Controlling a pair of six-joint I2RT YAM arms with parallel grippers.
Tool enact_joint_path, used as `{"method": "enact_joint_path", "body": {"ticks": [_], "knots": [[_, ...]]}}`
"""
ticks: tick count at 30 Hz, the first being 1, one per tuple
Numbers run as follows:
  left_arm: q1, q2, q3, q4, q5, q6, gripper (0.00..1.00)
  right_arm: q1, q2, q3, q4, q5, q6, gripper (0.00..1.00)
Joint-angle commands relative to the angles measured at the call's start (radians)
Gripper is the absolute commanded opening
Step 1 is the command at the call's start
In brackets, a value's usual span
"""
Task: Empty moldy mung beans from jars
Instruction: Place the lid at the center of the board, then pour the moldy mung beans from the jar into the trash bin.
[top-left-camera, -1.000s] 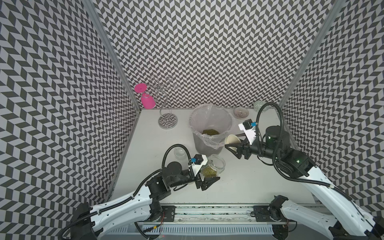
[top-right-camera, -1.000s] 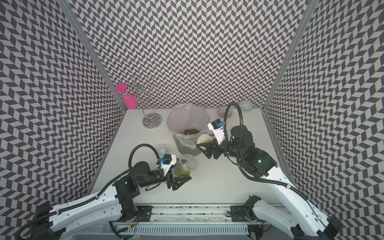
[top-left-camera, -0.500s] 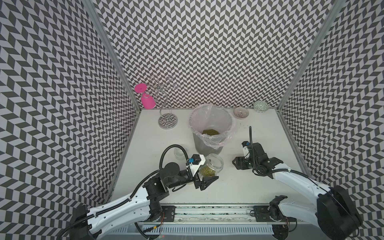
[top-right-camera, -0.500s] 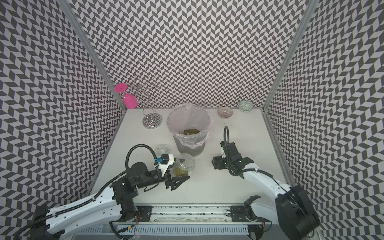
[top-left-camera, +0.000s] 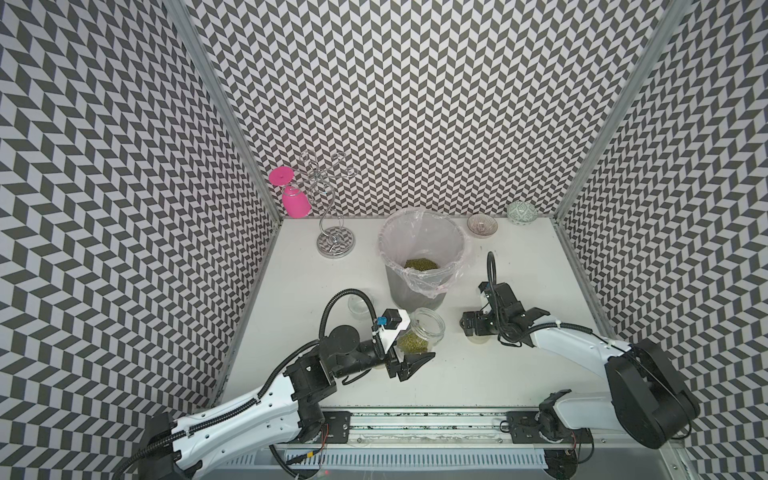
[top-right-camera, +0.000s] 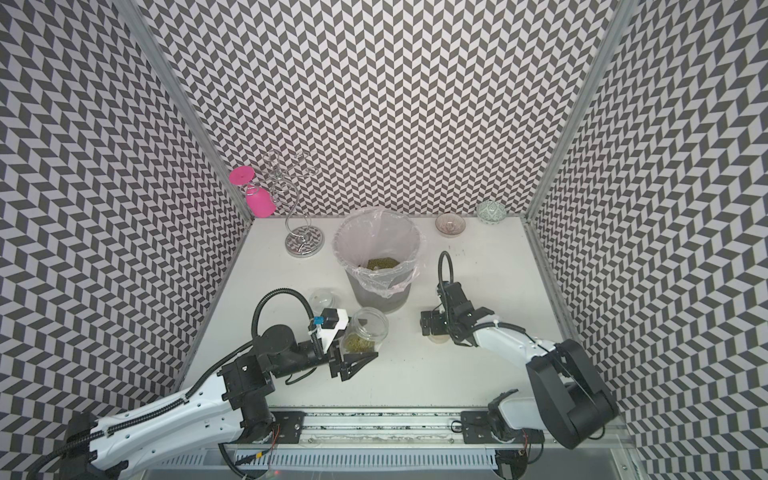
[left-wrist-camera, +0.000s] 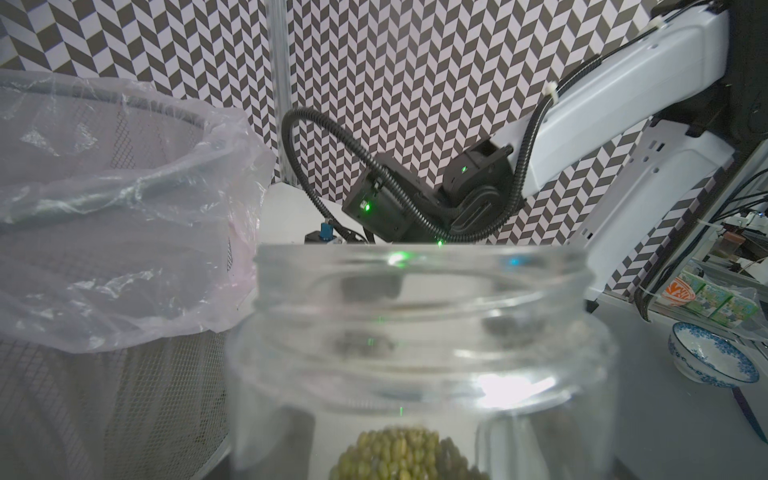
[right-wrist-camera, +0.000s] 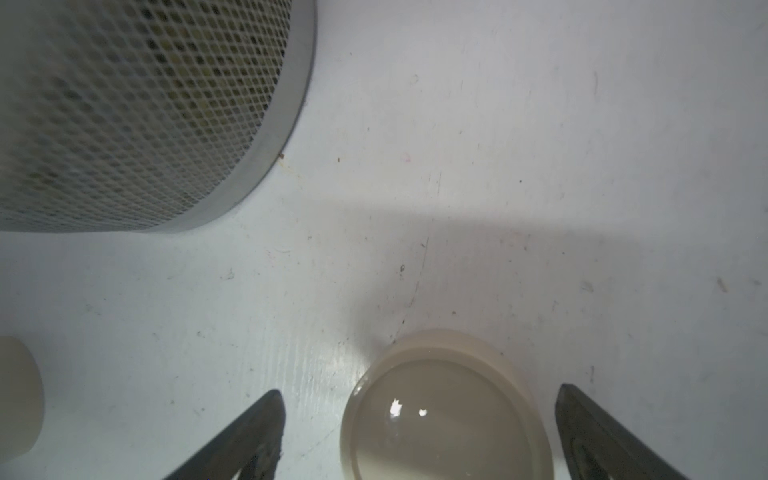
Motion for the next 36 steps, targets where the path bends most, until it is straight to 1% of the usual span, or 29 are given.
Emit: {"method": "enact_joint_path", "body": {"ticks": [1, 3, 5, 7, 10, 12, 15, 18, 21, 26, 27, 32, 36], "knots": [[0.009, 0.012, 0.098, -0.003, -0.026, 0.005, 0.22, 0.006, -0.148, 0.116, -0.096, -0.016, -0.06, 0.99], [0.013, 0.032, 0.138, -0.049, -0.046, 0.014, 0.22, 0.005, -0.227, 0.196, -0.132, -0.105, -0.121, 0.99], [0.026, 0.053, 0.195, -0.097, -0.067, 0.028, 0.22, 0.006, -0.287, 0.259, -0.136, -0.178, -0.151, 0.99], [0.05, 0.079, 0.257, -0.138, -0.071, 0.043, 0.21, 0.005, -0.302, 0.366, -0.175, -0.226, -0.176, 1.0], [0.098, 0.12, 0.353, -0.188, -0.063, 0.072, 0.21, 0.005, -0.24, 0.549, -0.271, -0.285, -0.229, 0.97], [0.136, 0.155, 0.424, -0.226, -0.051, 0.097, 0.21, 0.006, -0.185, 0.652, -0.305, -0.348, -0.263, 0.96], [0.208, 0.222, 0.525, -0.289, -0.017, 0.139, 0.21, 0.006, -0.125, 0.761, -0.292, -0.432, -0.303, 0.96], [0.295, 0.296, 0.614, -0.332, 0.044, 0.18, 0.22, 0.006, -0.047, 0.859, -0.276, -0.533, -0.338, 0.93], [0.379, 0.377, 0.702, -0.371, 0.1, 0.229, 0.22, 0.005, 0.037, 0.934, -0.261, -0.61, -0.363, 0.9], [0.479, 0.504, 0.825, -0.442, 0.169, 0.335, 0.23, 0.005, 0.129, 1.011, -0.214, -0.66, -0.395, 0.81], [0.496, 0.531, 0.849, -0.458, 0.182, 0.358, 0.23, 0.004, 0.145, 1.026, -0.209, -0.669, -0.405, 0.8], [0.56, 0.634, 0.952, -0.523, 0.258, 0.445, 0.23, 0.0, 0.223, 1.09, -0.208, -0.738, -0.448, 0.8], [0.573, 0.691, 1.018, -0.565, 0.309, 0.5, 0.24, -0.004, 0.272, 1.123, -0.215, -0.769, -0.479, 0.8]]}}
